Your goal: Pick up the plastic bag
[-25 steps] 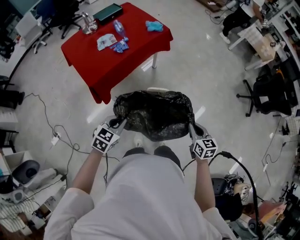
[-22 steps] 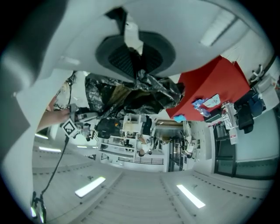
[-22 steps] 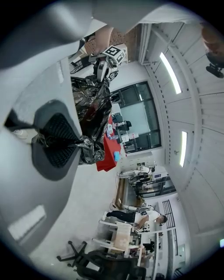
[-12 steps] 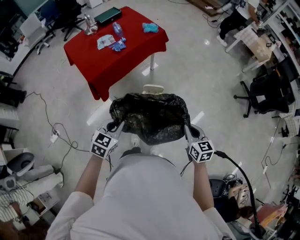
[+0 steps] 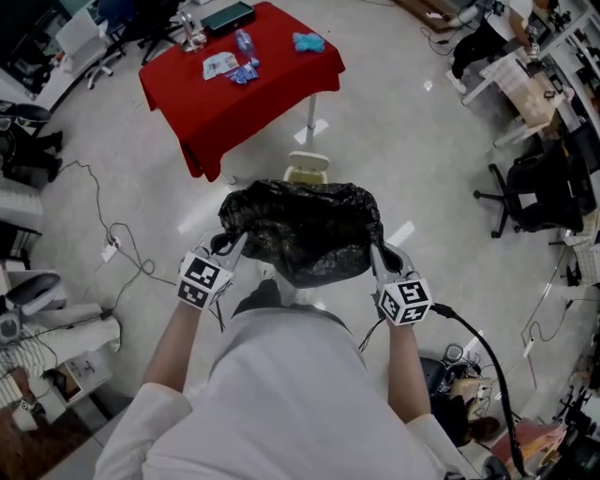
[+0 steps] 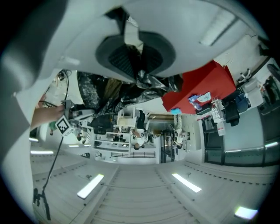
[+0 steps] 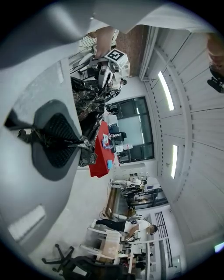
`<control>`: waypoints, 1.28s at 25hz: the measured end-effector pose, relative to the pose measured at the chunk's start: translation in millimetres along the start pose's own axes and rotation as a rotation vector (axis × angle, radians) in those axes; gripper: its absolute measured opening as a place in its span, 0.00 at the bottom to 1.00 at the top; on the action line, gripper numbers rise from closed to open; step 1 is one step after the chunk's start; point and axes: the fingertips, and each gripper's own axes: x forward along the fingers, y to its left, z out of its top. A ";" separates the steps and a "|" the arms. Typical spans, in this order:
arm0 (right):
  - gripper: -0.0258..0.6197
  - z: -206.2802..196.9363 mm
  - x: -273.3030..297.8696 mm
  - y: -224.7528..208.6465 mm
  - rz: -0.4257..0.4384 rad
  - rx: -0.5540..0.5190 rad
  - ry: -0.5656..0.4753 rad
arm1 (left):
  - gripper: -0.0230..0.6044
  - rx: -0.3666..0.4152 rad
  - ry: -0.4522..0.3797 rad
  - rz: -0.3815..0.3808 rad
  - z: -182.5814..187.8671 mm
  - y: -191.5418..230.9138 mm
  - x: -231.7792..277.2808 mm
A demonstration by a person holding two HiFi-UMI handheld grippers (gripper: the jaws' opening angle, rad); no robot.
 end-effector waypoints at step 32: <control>0.04 11.7 6.8 14.1 -0.082 0.015 -0.037 | 0.05 0.131 -0.015 -0.099 18.6 14.9 -11.5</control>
